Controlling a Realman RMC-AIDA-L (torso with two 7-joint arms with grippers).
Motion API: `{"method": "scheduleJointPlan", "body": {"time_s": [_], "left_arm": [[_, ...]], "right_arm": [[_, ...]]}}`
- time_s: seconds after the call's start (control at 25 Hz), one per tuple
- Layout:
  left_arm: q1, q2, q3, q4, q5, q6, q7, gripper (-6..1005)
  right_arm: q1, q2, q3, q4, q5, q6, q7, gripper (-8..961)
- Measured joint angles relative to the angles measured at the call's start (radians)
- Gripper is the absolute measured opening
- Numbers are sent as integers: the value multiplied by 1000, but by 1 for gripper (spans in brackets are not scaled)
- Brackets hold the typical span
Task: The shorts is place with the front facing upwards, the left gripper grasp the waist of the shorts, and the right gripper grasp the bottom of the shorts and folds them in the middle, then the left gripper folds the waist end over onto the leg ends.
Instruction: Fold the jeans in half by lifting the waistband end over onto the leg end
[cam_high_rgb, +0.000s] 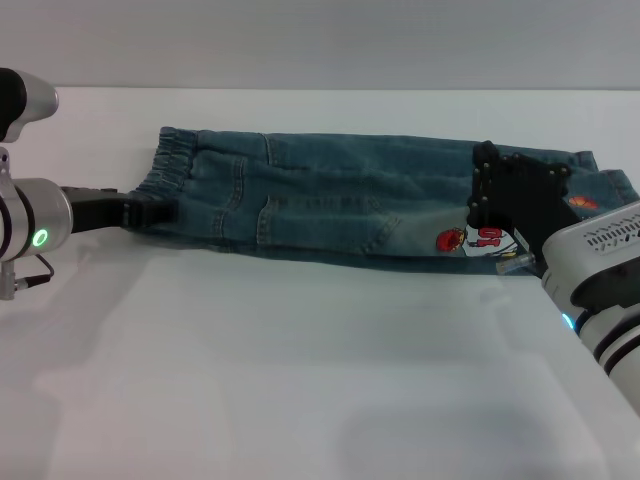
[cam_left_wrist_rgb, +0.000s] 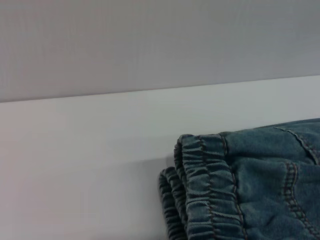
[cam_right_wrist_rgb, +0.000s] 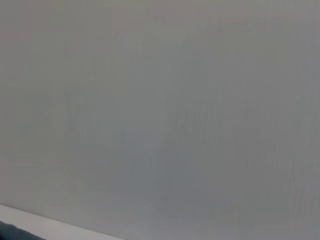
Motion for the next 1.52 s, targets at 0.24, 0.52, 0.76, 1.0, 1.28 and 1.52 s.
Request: {"method": "scheduleJointPlan", "body": {"time_s": [0.24,0.52,0.76,1.0,1.28,1.52], "left_arm": [[-2,0,0,5,0,-9,0,751],[-13,0,-5,22,0,-20,0,742],[-36,0,-13,57,0,-22,0,734],[-46,-1,-15,64,0,-25,-12,726],[-39,0,-24,75,-7,-14,-21,717],[-40,-1,-25,83,-12,-13,-24,618]], "right_arm": [[1,0,0,-3,0,0,0,0],[5,-1,6,-3,0,0,0,0],[7,-1,5,-5,0,0,0,0],[7,-2,10,-5,0,2,0,0],[7,-2,12,-4,0,2,0,0],[8,-3,20,0,0,1,0,0]]}}
